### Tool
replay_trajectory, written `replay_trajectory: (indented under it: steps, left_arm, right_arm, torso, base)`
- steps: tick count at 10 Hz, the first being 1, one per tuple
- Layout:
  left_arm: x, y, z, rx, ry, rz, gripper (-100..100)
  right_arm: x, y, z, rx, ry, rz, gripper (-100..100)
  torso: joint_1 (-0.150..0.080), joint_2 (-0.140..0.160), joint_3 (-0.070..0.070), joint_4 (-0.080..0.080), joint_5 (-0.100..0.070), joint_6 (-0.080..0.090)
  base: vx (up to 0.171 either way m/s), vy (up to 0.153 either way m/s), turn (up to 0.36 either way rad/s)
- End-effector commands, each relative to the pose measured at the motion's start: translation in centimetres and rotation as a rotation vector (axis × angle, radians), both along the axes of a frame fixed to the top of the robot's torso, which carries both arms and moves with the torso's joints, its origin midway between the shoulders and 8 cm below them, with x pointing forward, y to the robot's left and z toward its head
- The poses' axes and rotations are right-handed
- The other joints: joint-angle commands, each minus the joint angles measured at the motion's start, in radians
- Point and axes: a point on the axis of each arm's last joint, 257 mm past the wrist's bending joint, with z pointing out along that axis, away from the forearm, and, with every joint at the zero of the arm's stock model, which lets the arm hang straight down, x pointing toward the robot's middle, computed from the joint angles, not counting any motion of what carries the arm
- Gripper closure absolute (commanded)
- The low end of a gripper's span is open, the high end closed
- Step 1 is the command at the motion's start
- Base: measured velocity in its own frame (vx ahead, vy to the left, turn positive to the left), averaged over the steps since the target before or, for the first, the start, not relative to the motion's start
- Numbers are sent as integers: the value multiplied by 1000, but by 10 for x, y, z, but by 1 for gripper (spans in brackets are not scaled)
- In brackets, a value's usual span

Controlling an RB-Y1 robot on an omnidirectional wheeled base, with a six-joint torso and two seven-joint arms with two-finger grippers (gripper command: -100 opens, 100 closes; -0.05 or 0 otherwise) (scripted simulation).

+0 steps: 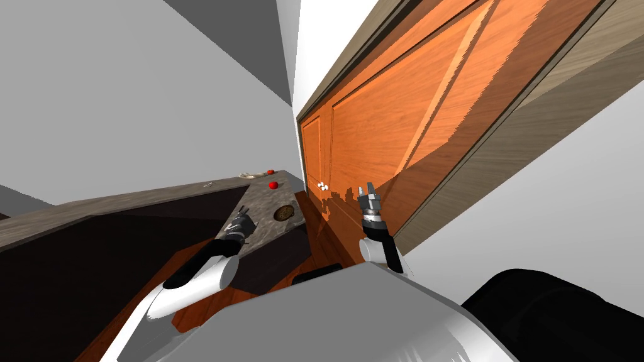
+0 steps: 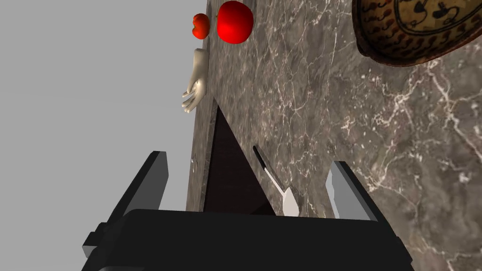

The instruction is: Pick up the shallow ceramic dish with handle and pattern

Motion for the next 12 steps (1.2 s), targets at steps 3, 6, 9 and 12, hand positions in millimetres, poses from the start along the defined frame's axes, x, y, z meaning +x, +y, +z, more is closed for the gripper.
replay_trajectory:
  steps: [3, 6, 9, 12]
  left_arm:
    - [3, -11, -21, -59, 78, -14, -100]
    - [2, -17, -35, -88, 133, -20, -100]
    - [0, -28, -56, -135, 212, -36, -100]
    - [-5, -39, -77, -175, 295, -49, -100]
  right_arm:
    - [0, 0, 0, 0, 0, 0, 0]
    - [0, 0, 0, 0, 0, 0, 0]
    - [0, 0, 0, 0, 0, 0, 0]
    - [0, 0, 0, 0, 0, 0, 0]
  torso:
    - [0, 0, 0, 0, 0, 0]
    - [0, 0, 0, 0, 0, 0]
    - [0, 0, 0, 0, 0, 0]
    - [0, -1, 0, 0, 0, 0]
  base:
    - [35, -16, -54]
    - [36, -13, -49]
    - [37, -13, -51]
    - [47, -17, -54]
